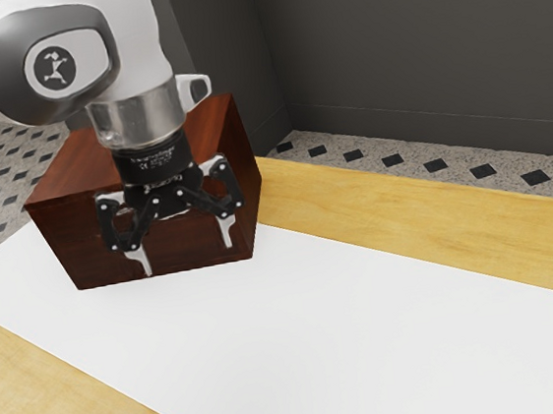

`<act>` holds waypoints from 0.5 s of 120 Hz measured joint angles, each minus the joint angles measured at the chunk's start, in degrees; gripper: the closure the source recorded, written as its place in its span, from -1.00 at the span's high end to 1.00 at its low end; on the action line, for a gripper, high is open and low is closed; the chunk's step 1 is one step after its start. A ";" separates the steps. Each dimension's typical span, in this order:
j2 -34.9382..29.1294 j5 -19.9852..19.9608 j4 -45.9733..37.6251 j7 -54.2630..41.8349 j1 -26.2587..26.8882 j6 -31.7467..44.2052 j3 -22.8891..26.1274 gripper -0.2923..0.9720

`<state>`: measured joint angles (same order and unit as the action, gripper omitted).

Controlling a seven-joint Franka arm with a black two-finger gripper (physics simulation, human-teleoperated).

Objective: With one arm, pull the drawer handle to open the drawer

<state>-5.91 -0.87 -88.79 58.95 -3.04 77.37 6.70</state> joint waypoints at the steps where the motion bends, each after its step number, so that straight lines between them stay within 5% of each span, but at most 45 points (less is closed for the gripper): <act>1: 0.01 -0.13 -0.15 0.38 0.26 0.34 0.01 0.54; 13: -0.77 -0.83 -1.75 4.59 1.61 4.29 -0.07 0.54; 26: -2.10 3.50 -4.10 8.52 1.88 6.65 -3.97 0.54; 60: -9.86 5.35 -15.37 17.97 -7.50 12.68 -9.21 0.54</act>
<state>-15.77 4.47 -104.16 76.92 -10.54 90.05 -2.51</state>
